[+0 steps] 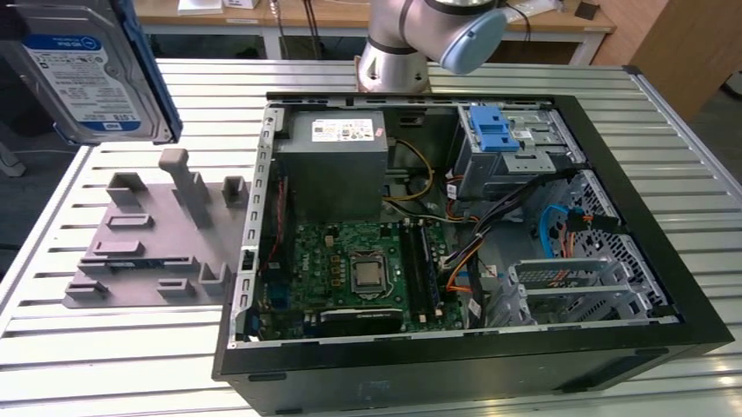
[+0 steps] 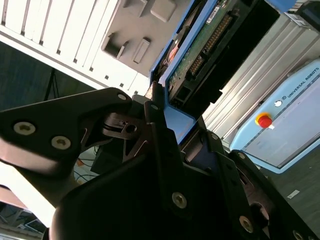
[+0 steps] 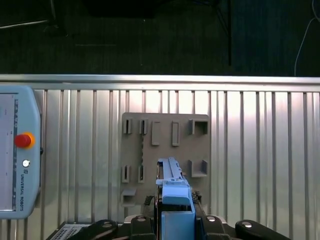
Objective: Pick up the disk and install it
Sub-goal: 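Pick up the disk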
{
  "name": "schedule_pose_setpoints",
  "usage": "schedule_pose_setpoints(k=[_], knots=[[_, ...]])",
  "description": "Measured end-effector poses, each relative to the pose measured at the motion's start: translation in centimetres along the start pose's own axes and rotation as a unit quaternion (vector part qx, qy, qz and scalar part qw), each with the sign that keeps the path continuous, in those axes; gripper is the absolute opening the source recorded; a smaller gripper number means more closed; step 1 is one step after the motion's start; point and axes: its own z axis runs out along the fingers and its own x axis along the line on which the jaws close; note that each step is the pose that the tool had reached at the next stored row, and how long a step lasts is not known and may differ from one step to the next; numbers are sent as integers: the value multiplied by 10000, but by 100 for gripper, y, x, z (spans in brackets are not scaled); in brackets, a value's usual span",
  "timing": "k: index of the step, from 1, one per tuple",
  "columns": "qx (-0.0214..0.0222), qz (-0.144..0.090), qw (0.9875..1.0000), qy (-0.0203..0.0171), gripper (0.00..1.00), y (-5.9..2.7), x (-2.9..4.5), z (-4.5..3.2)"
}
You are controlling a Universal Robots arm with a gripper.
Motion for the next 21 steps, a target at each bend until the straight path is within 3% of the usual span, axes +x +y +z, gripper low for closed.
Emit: schedule_pose_setpoints(k=[12,21], knots=[[-4,0,10000,0,36,-363,57,-9],[-4,1,10000,1,36,-540,97,-14]])
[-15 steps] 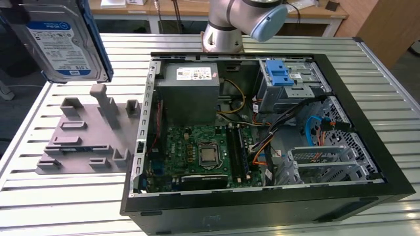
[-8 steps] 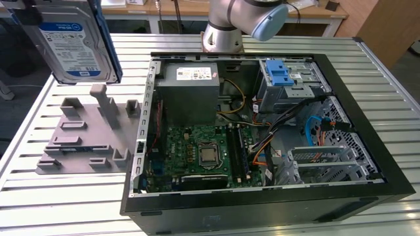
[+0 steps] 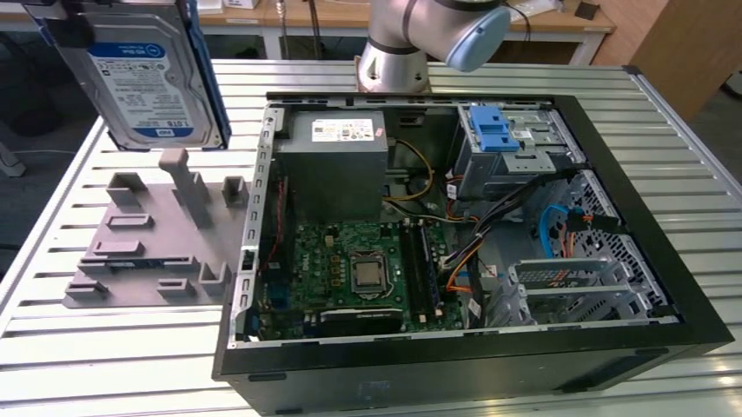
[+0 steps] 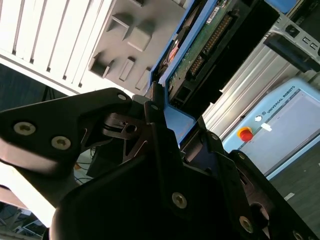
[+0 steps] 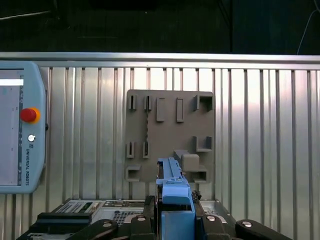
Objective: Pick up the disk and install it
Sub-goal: 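Pick up the disk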
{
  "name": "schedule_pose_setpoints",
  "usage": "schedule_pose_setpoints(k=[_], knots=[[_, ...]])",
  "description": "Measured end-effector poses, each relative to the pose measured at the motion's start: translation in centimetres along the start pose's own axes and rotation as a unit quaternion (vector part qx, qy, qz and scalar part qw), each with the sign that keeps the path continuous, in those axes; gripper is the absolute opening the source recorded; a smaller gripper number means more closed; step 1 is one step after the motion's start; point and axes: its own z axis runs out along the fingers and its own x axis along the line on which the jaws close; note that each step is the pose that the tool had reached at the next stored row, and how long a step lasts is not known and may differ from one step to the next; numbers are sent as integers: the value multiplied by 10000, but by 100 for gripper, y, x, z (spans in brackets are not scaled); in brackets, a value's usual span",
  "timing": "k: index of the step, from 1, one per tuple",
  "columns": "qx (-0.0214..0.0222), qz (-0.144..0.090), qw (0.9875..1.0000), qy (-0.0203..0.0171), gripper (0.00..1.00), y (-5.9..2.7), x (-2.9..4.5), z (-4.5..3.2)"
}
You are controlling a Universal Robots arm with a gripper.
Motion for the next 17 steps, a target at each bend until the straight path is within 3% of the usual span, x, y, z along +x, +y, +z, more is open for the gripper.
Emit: schedule_pose_setpoints(k=[17], knots=[[0,0,10000,7,36,-339,46,-7]])
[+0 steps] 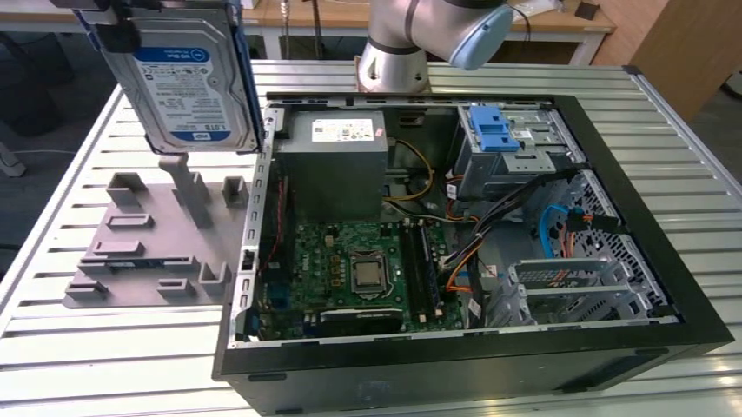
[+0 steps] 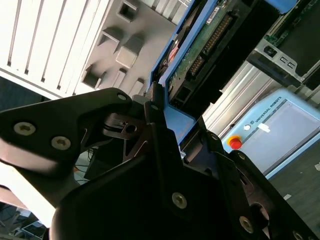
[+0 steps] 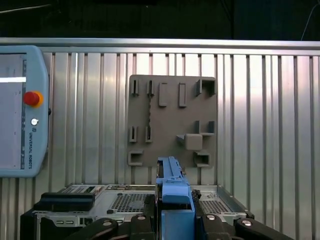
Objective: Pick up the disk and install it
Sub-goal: 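Pick up the disk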
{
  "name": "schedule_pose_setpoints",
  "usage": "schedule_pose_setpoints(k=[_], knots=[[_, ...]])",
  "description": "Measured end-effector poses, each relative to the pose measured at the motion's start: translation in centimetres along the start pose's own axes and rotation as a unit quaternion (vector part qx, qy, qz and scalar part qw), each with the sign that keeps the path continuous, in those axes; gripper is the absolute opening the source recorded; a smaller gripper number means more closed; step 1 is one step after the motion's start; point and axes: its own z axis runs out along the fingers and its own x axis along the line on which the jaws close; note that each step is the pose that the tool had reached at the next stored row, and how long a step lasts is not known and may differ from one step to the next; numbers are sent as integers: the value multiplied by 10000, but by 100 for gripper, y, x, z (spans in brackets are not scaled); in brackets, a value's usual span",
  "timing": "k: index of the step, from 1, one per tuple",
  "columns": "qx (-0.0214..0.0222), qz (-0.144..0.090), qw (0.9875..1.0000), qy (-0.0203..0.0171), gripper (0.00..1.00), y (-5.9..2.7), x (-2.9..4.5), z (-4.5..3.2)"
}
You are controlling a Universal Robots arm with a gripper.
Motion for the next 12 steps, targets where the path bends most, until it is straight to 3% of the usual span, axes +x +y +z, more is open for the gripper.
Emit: schedule_pose_setpoints(k=[12], knots=[[-1,0,10000,1,36,-255,46,-6]])
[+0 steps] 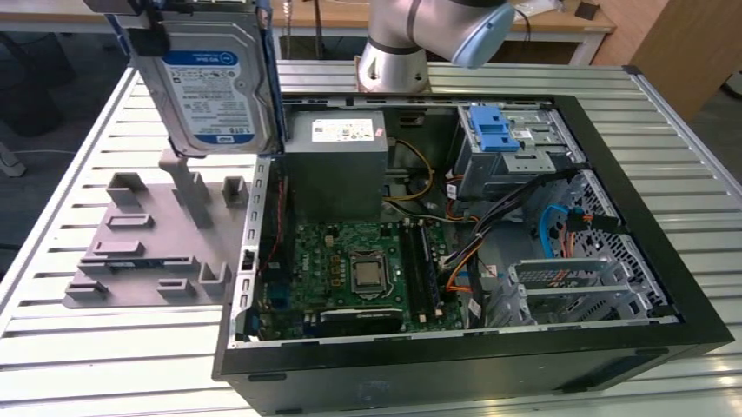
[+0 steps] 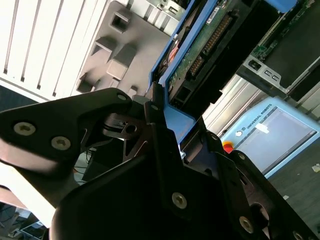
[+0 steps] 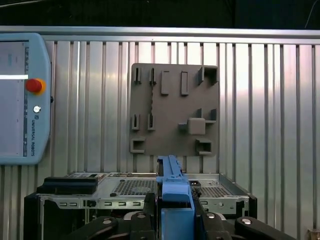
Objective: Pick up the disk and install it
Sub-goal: 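Pick up the disk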
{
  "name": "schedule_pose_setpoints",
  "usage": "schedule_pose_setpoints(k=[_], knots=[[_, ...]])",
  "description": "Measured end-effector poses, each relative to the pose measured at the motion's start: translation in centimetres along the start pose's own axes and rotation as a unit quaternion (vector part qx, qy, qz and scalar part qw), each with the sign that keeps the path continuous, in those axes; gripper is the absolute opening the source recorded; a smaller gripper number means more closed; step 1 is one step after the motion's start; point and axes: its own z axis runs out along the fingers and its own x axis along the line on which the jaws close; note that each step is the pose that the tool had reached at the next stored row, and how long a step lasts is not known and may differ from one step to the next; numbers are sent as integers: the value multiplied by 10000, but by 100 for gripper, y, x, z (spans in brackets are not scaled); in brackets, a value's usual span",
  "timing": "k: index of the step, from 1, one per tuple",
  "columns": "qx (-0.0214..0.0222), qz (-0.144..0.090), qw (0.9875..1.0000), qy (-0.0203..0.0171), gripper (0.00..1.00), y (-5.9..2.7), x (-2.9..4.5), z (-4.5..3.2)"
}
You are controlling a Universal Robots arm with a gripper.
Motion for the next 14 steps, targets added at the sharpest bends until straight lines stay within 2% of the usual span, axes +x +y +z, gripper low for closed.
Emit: schedule_pose_setpoints(k=[3,9,14], knots=[[0,0,10000,2,36,-61,9,1],[0,0,10000,2,36,-185,88,7],[-2,0,10000,2,36,-398,108,8]])
